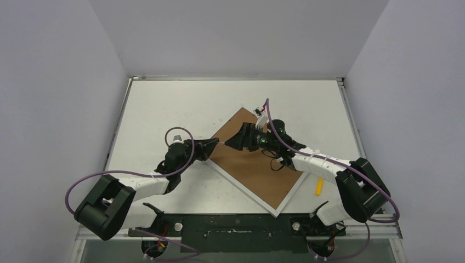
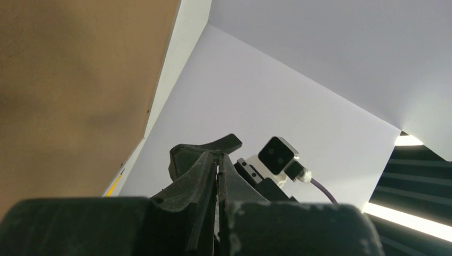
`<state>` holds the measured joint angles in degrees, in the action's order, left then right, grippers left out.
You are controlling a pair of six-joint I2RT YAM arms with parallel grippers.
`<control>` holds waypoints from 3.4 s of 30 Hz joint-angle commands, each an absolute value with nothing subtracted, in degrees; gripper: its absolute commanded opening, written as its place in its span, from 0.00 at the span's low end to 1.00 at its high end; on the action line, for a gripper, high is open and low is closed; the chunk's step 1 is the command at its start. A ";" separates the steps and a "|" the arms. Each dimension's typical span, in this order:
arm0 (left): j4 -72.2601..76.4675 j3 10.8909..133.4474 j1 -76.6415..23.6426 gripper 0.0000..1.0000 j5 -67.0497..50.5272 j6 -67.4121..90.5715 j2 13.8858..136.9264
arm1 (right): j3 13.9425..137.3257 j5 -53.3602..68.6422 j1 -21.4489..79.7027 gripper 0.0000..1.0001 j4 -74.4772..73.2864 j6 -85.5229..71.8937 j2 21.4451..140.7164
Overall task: Take the photo out of the frame
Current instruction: Adjust the screwdriver, then release the photo frame item from the photo frame.
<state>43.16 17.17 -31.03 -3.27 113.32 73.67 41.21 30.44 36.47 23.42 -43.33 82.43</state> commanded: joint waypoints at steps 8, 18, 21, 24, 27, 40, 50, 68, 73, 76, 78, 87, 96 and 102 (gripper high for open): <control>54.60 16.98 -31.29 0.00 0.21 107.37 75.42 | 37.93 34.67 32.26 0.91 29.35 -79.04 82.32; 68.80 15.93 -32.55 0.00 7.84 97.45 77.96 | 37.82 31.86 33.34 0.78 34.69 -92.44 80.95; 69.70 16.25 -32.84 0.00 7.91 97.34 78.60 | 36.66 30.41 33.64 0.68 40.39 -95.57 81.58; 69.70 16.26 -33.20 0.00 8.21 97.40 78.75 | 38.16 30.75 34.20 0.55 41.01 -95.74 83.41; 69.32 16.05 -33.38 0.00 8.39 97.48 78.70 | 38.83 30.68 34.95 0.47 41.17 -95.63 84.61; 65.95 16.42 -33.66 0.00 9.27 95.01 76.79 | 38.85 29.72 35.97 0.35 40.93 -94.50 86.18; 64.55 16.35 -33.75 0.00 9.30 93.41 75.18 | 38.86 29.14 35.33 0.38 41.18 -93.87 85.77; 63.33 15.88 -34.35 0.00 11.10 90.49 73.08 | 39.14 29.44 35.04 0.05 41.75 -94.47 85.46; 59.49 15.15 -34.37 0.27 12.46 91.05 71.11 | 39.14 29.78 33.60 0.05 39.85 -91.73 84.82; 53.81 14.72 -34.37 0.46 13.32 91.43 68.43 | 39.43 32.00 30.78 0.05 39.08 -88.15 85.01; 48.86 14.32 -34.32 0.57 13.96 91.35 65.80 | 40.03 34.28 28.66 0.05 37.50 -84.63 85.51; 26.87 17.62 -23.89 0.76 -0.66 75.62 56.83 | 46.11 39.62 25.44 0.05 17.95 -59.25 88.27; 9.66 19.60 -17.76 0.62 -7.82 63.27 53.50 | 60.51 51.14 26.82 0.05 -0.24 -32.70 103.27; 8.02 16.88 -17.59 0.57 -6.03 64.88 51.75 | 68.57 51.20 31.60 0.05 -5.82 -25.33 110.32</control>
